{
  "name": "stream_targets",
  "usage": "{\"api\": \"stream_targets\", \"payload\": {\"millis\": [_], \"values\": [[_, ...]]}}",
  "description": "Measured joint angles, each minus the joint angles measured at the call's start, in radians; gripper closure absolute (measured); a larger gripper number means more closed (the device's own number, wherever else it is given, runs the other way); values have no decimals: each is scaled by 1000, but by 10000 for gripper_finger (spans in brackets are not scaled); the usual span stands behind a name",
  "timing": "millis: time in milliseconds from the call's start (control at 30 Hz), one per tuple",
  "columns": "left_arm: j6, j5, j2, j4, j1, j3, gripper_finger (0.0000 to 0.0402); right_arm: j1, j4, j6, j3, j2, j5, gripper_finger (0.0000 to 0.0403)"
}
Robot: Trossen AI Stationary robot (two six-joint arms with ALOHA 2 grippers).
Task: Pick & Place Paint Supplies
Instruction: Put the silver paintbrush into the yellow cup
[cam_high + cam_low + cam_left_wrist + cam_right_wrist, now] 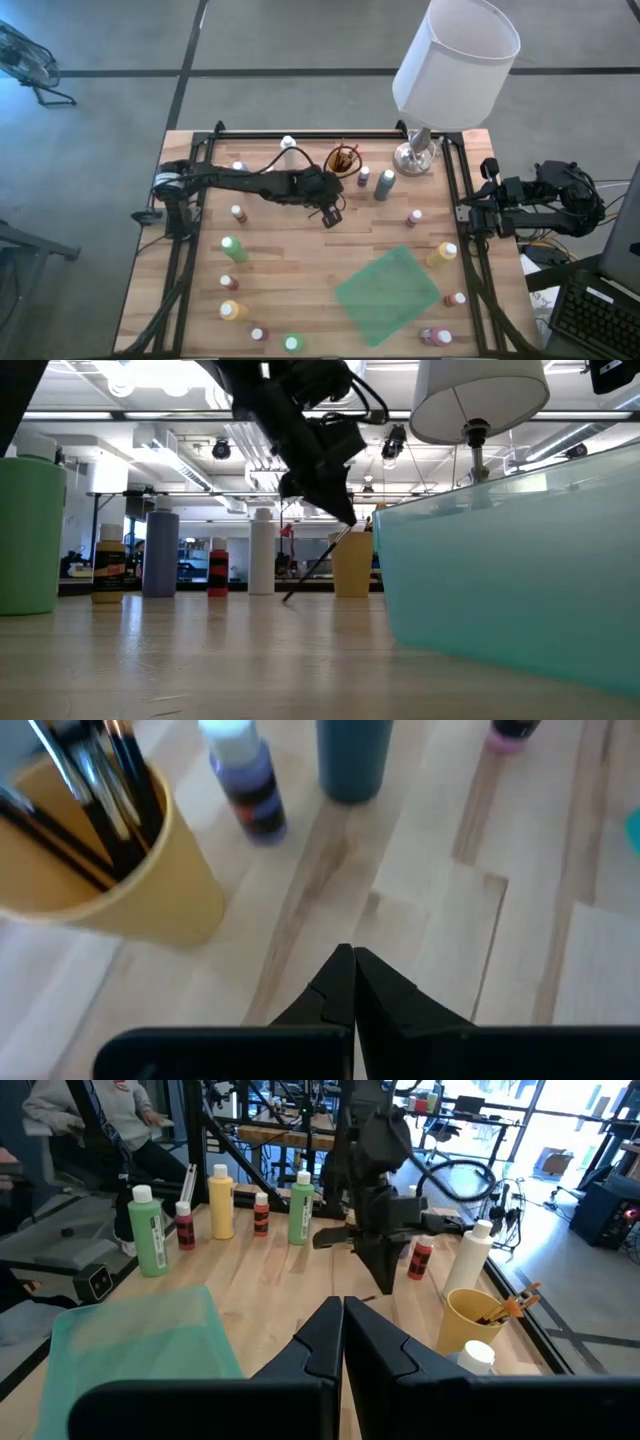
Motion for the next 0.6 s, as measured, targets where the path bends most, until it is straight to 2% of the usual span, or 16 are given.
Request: {"api": "stream_targets", "payload": {"millis": [200, 600], "values": [[46, 0, -2, 0, 2, 42, 401, 0, 0, 0, 0, 0, 0, 394], [60, 0, -2, -7, 31, 36, 401, 0, 0, 0, 0, 0, 0, 394]]}}
